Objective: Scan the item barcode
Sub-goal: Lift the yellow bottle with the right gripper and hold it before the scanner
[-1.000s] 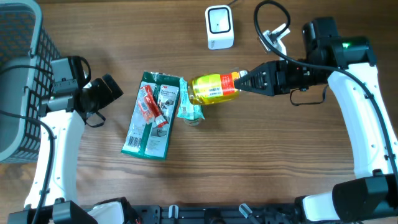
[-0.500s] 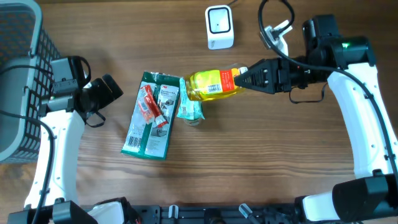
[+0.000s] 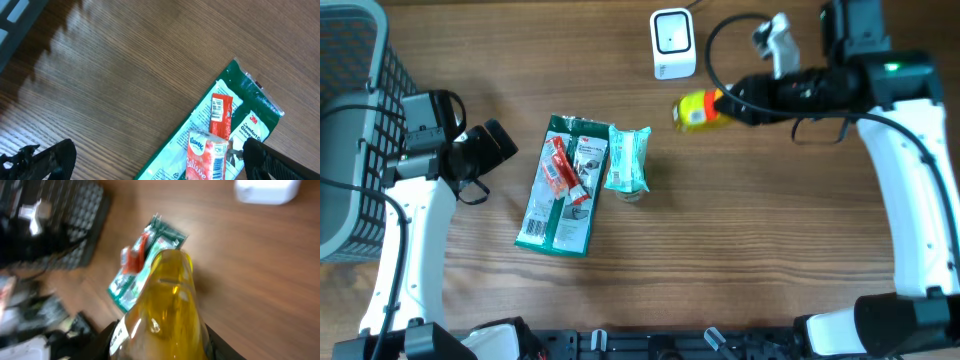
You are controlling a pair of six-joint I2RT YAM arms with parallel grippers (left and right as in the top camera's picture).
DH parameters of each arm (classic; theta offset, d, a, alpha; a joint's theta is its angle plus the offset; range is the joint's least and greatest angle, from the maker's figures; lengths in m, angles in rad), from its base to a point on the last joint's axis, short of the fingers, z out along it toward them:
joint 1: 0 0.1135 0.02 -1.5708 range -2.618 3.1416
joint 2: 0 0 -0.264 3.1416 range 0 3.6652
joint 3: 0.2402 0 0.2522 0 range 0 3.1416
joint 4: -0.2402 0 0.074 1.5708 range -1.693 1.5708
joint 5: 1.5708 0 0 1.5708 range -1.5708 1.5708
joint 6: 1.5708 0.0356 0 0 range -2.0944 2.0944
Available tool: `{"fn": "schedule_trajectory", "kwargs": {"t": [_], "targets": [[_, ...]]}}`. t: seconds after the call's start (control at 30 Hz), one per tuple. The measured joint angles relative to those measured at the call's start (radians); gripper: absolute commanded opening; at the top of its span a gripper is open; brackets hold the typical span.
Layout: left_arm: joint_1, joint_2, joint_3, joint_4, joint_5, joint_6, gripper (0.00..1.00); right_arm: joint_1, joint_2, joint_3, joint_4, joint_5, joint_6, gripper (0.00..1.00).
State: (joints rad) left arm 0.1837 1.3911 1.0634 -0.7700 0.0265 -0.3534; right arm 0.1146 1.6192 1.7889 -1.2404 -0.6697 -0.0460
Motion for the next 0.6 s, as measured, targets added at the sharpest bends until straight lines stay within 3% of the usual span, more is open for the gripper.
{"fn": "schedule_trajectory", "kwargs": {"t": [0.2,0.37,0.6], "targets": [[0.000,0.000,0.000,0.000,0.000,0.000,1.00,0.092,-0.002,0.375,-0.050,0.291,0.035,0.04],[0.000,0.000,0.000,0.000,0.000,0.000,1.00,0.264,0.046,0.387,0.123,0.581,-0.094,0.04],[0.000,0.000,0.000,0.000,0.000,0.000,1.00,0.371,0.326,0.386,0.324,0.866,-0.414,0.04]]}}
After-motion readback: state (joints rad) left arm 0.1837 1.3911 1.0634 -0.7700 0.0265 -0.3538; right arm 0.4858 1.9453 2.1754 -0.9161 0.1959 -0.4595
